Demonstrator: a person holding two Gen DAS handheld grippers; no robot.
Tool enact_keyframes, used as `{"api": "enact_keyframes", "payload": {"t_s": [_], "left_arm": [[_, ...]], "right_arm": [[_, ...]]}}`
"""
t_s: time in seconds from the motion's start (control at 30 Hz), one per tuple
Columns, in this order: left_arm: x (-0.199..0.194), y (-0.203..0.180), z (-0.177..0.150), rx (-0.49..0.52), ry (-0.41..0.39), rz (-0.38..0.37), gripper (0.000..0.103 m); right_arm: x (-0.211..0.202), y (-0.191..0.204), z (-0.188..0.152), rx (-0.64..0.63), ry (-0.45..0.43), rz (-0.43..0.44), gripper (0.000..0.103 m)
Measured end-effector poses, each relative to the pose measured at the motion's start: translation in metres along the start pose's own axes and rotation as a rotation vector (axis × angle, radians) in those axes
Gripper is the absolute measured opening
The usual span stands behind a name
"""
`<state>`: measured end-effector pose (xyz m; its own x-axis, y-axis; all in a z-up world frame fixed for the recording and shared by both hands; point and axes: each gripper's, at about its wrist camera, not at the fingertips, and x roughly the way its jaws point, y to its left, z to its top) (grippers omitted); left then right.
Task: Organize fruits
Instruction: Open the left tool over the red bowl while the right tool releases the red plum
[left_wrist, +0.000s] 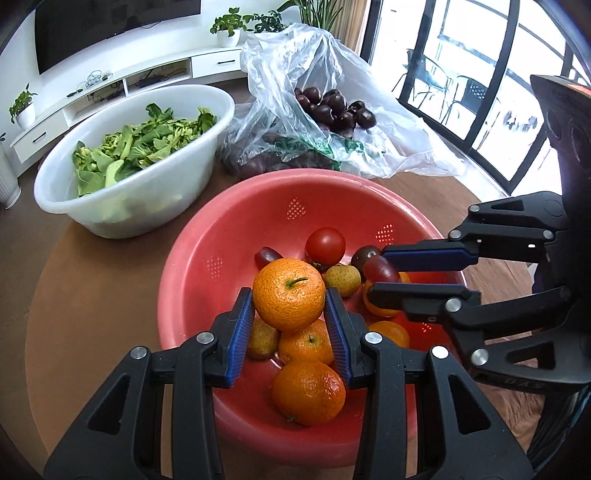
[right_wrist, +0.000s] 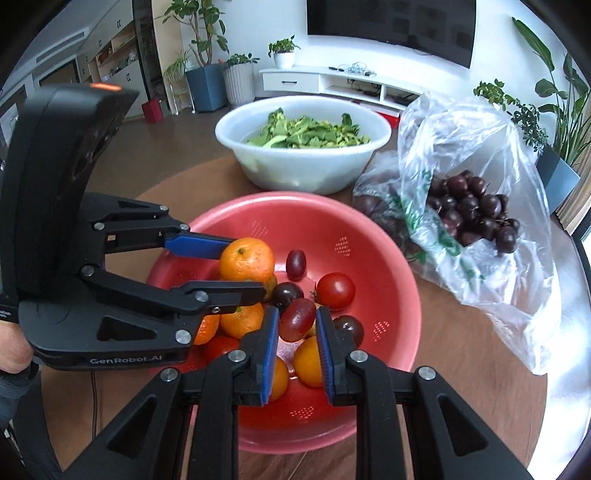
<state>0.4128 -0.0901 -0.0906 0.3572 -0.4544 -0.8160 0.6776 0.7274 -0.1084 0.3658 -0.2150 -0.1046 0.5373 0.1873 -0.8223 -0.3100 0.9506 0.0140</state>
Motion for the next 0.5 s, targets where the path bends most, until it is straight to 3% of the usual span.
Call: {"api": "enact_keyframes", "payload": {"t_s": [0.5], "left_arm": [[0.01,0.003,-0.001,0.001,-0.003,0.009,0.04]], "right_arm": [[0.017,0.008,-0.004,-0.047,0.022,-0.017,0.023]]}}
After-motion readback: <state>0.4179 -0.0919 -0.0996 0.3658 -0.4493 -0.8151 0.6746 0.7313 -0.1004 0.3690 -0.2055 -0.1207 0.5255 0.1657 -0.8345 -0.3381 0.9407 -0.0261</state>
